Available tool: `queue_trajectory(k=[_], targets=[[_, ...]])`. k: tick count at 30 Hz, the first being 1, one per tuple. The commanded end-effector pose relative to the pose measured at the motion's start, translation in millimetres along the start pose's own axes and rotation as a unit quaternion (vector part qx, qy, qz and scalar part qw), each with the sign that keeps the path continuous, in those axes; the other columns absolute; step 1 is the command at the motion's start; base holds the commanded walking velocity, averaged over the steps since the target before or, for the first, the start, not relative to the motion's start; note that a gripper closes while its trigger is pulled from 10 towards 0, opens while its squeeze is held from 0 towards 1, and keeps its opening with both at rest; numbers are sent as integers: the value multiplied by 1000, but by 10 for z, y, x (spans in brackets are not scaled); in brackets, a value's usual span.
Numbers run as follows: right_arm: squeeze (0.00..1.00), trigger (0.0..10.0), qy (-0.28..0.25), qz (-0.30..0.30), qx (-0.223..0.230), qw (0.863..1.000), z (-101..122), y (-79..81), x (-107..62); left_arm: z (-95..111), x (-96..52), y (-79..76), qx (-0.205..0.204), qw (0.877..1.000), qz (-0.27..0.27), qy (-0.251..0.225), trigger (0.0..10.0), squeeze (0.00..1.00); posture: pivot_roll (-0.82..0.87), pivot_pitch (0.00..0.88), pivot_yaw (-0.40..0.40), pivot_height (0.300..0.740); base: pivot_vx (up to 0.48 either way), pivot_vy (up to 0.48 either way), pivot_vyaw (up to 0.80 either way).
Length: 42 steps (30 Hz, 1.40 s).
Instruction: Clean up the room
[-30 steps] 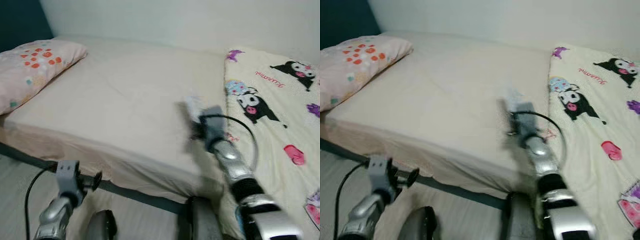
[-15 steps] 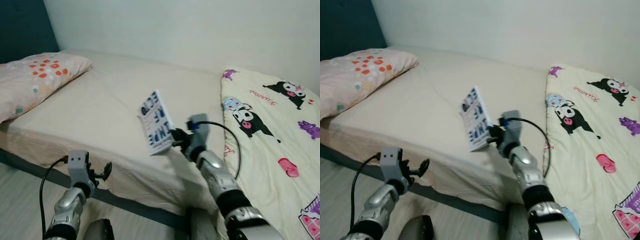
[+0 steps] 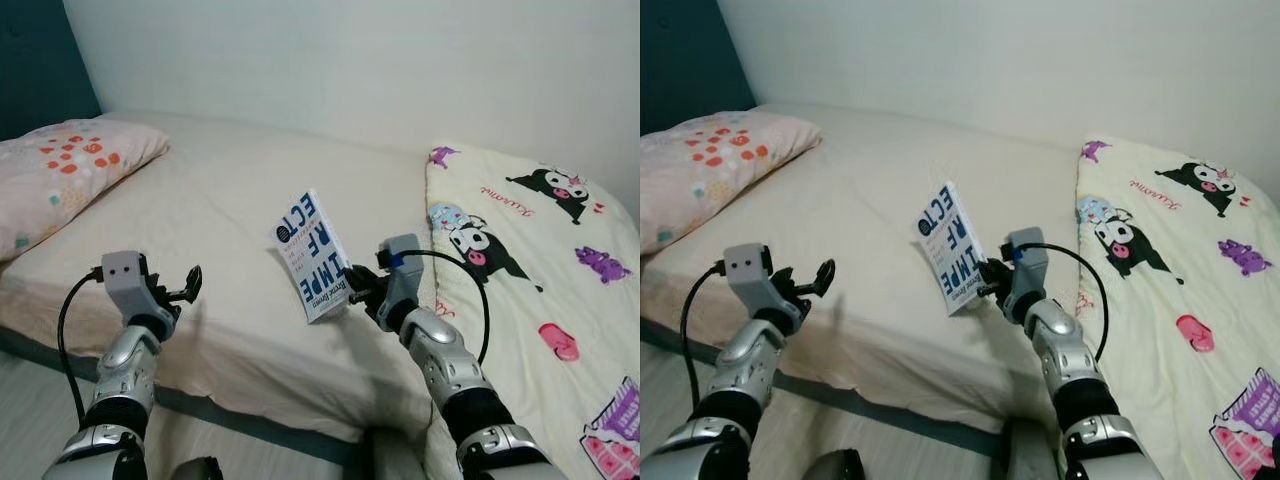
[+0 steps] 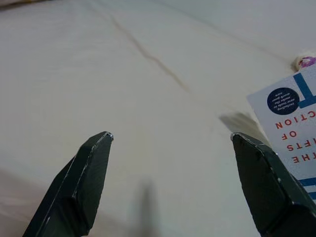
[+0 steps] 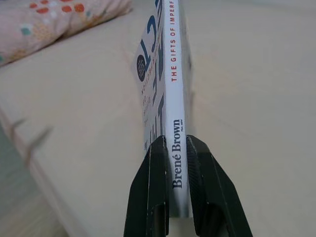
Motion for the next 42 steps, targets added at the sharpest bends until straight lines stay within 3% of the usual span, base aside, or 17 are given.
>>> queue_trajectory(k=[1,8,9,13,21,29,31,33,34,37,38,39,42], targets=[[0,10000,6,6,-11,1000,-9,19,7,-114,-57,77,5,1000,17,20,10000,0,-80,0,-67,623,0,0,0],[0,10000,14,5,-10,1000,-70,12,-15,-317,-154,187,5,997,50,62,10000,0,-82,0,-68,653,0,0,0],[0,10000,17,4,-11,1000,-87,2,-20,-460,-216,255,7,992,69,102,10000,0,-86,0,-66,663,-480,0,0],[0,10000,18,2,-10,1000,-96,-16,-23,-612,-311,345,-6,986,98,137,10000,0,-86,0,-66,678,-480,0,0],[0,10000,24,-4,-7,1000,-131,-23,-22,-798,-437,354,40,980,101,167,10000,0,-87,0,-63,713,-59,0,0],[0,10000,37,13,-12,999,-232,46,-42,-991,-594,406,65,970,117,205,10000,0,-89,0,-60,718,0,0,0],[0,10000,55,27,-22,998,-350,109,-71,-1108,-731,487,69,961,137,229,10000,0,-87,0,-58,718,0,0,769],[0,10000,55,27,-22,998,-350,109,-71,-1108,-731,487,69,961,137,229,10000,0,-87,0,-58,718,0,0,763],[0,10000,62,33,-23,997,-410,141,-87,-1174,-818,540,74,956,148,244,10000,0,-85,0,-57,718,0,0,756],[0,10000,69,37,-24,997,-460,168,-100,-1233,-898,583,80,950,155,258,10000,0,-85,0,-55,718,0,0,756],[0,10000,79,42,-25,996,-531,203,-120,-1315,-1005,625,81,943,160,279,10000,0,-84,0,-52,718,0,0,756],[0,10000,79,42,-25,996,-531,203,-120,-1315,-1005,625,81,943,160,279,10000,0,-84,0,-52,718,0,0,756],[0,10000,111,42,-11,993,-755,276,-193,-1522,-1303,726,79,923,180,331,10000,0,-84,0,-46,718,0,0,756]])
Point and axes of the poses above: a point about 5 cm out from each wrist's last joint towards the gripper, its own x axis pointing out of the wrist towards the gripper, its own z axis along the axis of the wrist's last joint, y = z × x, the point moved 4 cm from there along x, pointing out of the wrist towards the gripper, and after that the axes turned 8 degrees about -x, right-handed, at the moved point
